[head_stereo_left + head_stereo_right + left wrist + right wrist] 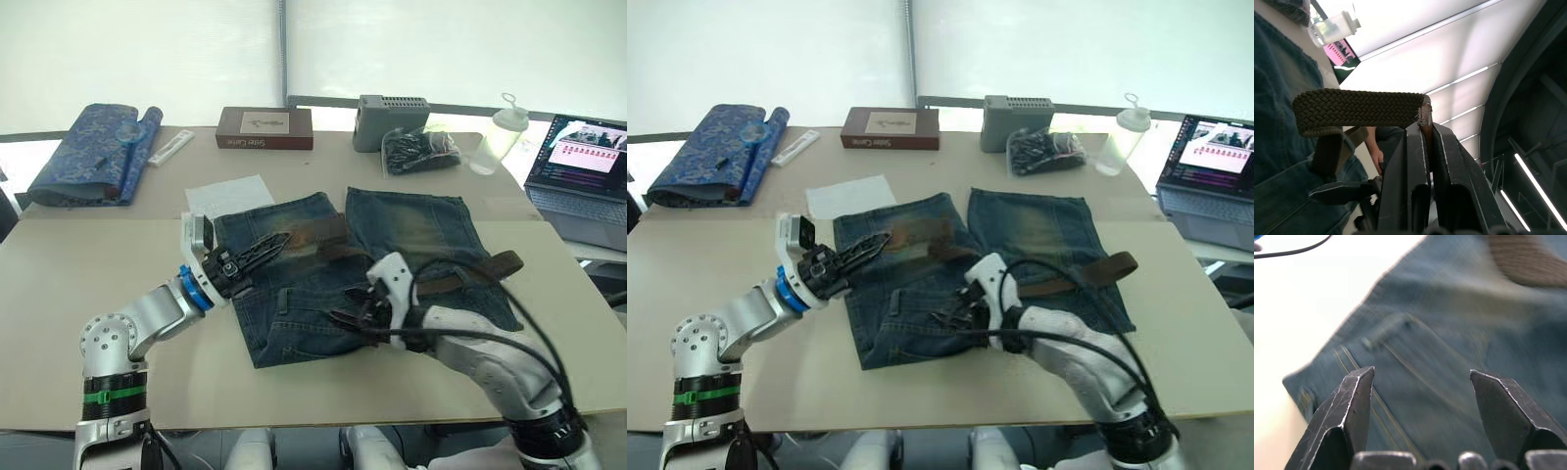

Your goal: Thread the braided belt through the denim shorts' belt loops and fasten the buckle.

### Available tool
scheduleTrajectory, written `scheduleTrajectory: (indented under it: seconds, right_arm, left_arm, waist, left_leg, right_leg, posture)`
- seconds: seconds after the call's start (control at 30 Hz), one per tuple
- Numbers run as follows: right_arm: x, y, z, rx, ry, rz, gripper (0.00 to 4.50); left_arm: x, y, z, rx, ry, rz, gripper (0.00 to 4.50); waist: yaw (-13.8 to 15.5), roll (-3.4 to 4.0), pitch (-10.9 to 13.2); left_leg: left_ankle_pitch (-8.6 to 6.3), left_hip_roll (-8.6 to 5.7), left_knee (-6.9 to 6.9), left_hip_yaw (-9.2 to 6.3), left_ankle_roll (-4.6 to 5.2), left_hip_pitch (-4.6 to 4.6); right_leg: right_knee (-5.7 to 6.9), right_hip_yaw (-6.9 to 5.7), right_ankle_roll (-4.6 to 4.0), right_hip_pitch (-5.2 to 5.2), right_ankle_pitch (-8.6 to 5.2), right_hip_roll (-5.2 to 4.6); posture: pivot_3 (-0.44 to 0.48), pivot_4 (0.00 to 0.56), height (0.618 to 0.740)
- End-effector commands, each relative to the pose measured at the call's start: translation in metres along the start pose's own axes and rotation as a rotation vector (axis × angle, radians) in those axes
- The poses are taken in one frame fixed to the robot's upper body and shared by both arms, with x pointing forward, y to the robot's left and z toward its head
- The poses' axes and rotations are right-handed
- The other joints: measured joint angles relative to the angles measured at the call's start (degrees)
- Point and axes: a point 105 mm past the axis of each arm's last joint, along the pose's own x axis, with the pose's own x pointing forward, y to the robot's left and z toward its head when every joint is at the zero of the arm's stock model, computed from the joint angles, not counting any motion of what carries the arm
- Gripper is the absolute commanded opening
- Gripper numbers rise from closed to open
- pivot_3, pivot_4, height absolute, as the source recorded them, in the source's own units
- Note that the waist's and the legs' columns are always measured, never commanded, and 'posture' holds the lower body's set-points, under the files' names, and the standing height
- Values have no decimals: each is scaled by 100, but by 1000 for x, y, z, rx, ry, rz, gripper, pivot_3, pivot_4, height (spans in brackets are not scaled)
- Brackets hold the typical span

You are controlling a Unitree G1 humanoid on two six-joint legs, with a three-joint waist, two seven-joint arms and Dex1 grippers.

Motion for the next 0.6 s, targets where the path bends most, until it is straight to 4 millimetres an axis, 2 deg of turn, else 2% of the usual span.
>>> scheduleTrajectory:
  seconds: [0.03, 0.17, 0.3, 0.37, 0.4, 0.57, 0.6]
  right_arm:
    - [6, -2, 33, -58, -177, -35, 2921]
    - [3, 6, 47, -27, -275, 9, 1533]
    - [-6, 16, 49, 241, -308, 136, 210]
    - [-10, 16, 48, 313, -310, 159, 210]
    - [-12, 15, 48, 344, -311, 166, 424]
    - [-18, 14, 57, 469, -345, 205, 2133]
    - [-19, 13, 59, 490, -353, 208, 2133]
  left_arm:
    - [6, -15, -1, 4, 2, -43, 0]
    - [0, -6, -4, 5, 2, 0, 0]
    - [-7, -1, -10, 16, 27, 25, 0]
    - [-9, 0, -11, 16, 29, 27, 0]
    - [-10, 1, -12, 18, 34, 29, 0]
    - [-13, 2, -15, 23, 51, 31, 0]
    - [-13, 2, -15, 24, 54, 31, 0]
  waist:
    - [5, 0, 0]
    - [17, 0, 0]
    - [15, 0, 0]
    - [17, 0, 0]
    - [15, 0, 0]
    - [5, 1, 1]
    - [3, 1, 1]
  left_leg:
    - [0, 0, 0, -2, 0, -2]
    - [0, -3, 1, -3, 0, -4]
    - [0, 0, 0, -5, 0, -2]
    - [0, 1, 0, -5, 0, -1]
    - [0, 1, 0, -5, 0, -1]
    - [1, 2, 1, -2, 0, 5]
    - [1, 4, 1, -2, 0, 6]
  right_leg:
    - [0, -1, 0, 0, 0, 0]
    - [-2, -1, 2, 1, 2, -1]
    - [2, -3, -5, 0, 0, 2]
    - [3, -5, -26, 2, -12, 1]
    - [3, -5, -37, 2, -18, 0]
    - [2, -4, -47, 2, -18, 0]
    - [3, -4, -49, 2, -20, 1]
  posture:
    - [0, 150, 718]
    - [0, 150, 718]
    - [0, 150, 718]
    - [0, 150, 718]
    - [0, 150, 718]
    - [0, 150, 718]
    - [0, 150, 718]
